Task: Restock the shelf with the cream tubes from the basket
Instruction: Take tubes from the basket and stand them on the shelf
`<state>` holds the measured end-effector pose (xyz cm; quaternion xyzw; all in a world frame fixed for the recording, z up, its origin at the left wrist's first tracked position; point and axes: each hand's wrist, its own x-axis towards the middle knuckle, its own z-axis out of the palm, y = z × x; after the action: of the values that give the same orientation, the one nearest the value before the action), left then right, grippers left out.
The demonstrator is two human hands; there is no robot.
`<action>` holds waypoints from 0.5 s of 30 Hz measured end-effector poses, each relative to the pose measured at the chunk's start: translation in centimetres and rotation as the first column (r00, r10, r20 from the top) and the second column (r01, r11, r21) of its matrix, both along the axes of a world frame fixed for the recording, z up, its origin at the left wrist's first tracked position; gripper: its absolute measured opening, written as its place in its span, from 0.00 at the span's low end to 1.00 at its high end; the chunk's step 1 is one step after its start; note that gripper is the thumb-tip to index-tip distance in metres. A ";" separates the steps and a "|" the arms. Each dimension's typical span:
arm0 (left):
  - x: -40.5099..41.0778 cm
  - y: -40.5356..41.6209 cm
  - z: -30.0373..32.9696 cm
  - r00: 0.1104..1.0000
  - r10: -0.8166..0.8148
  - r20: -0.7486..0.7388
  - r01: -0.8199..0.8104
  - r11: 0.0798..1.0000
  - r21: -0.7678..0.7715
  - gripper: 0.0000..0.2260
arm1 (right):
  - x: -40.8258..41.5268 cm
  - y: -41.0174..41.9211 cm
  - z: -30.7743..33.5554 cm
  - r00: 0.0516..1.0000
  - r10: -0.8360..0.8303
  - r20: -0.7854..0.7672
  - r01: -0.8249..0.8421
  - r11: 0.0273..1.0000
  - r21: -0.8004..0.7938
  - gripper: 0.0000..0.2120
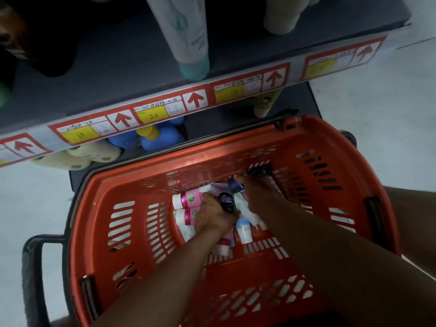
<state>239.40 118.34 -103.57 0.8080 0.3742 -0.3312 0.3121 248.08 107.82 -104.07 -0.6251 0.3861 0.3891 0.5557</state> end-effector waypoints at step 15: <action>-1.8 3.0 4.2 0.998 0.036 -0.050 -0.038 0.998 -0.040 0.41 | -2.8 -1.3 1.3 0.985 0.056 0.164 -0.032 0.989 -0.144 0.10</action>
<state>237.59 121.31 -99.33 0.7860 0.3898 -0.3527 0.3254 245.25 106.51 -102.81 -0.7018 0.3505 0.3189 0.5318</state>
